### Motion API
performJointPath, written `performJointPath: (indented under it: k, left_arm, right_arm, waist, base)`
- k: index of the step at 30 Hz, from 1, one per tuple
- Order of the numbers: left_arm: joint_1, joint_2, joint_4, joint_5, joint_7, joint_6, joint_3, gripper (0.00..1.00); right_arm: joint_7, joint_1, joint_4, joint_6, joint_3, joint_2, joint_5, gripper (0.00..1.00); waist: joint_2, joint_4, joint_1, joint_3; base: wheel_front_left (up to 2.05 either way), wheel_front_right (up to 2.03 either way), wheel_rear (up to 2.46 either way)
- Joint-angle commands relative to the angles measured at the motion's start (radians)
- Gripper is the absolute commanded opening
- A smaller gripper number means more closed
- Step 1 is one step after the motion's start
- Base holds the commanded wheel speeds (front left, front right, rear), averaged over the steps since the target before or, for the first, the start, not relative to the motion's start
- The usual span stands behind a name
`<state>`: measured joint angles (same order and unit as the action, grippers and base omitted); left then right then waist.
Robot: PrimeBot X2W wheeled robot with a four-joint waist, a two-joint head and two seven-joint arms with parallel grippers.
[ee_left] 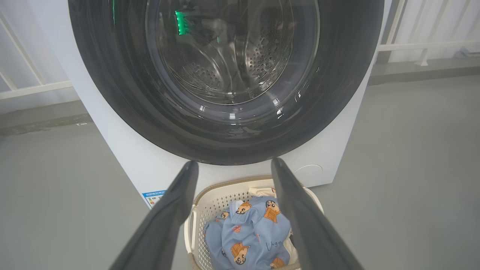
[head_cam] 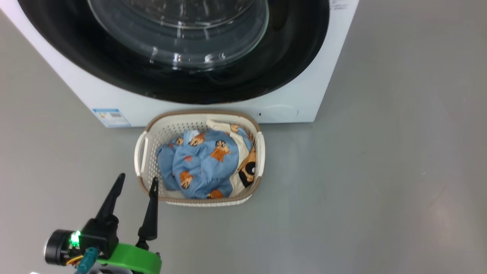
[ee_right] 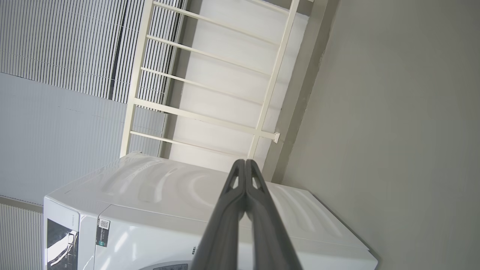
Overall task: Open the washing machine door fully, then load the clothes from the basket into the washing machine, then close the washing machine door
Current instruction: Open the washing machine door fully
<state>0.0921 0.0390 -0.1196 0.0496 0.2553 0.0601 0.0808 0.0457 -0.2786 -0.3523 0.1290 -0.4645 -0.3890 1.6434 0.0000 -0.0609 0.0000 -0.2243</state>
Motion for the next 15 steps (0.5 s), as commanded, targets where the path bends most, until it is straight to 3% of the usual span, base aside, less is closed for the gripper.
performJointPath:
  k: [1,15]
  left_arm:
    - [0.031,0.011,0.033,0.001,0.006,-0.009,-0.03,1.0]
    - [0.076,0.011,0.08,0.012,0.006,-0.048,-0.009,1.0]
  right_arm:
    - [0.021,-0.034,0.018,0.002,0.003,-0.048,0.011,0.0]
    - [0.3,-0.269,0.039,0.002,-0.017,-0.084,0.017,0.0]
  waist:
    - [0.0,-0.024,0.0,-0.038]
    - [0.0,-0.069,0.0,-0.169]
  base:
    - [0.0,0.0,0.0]
    - [0.0,0.0,0.0]
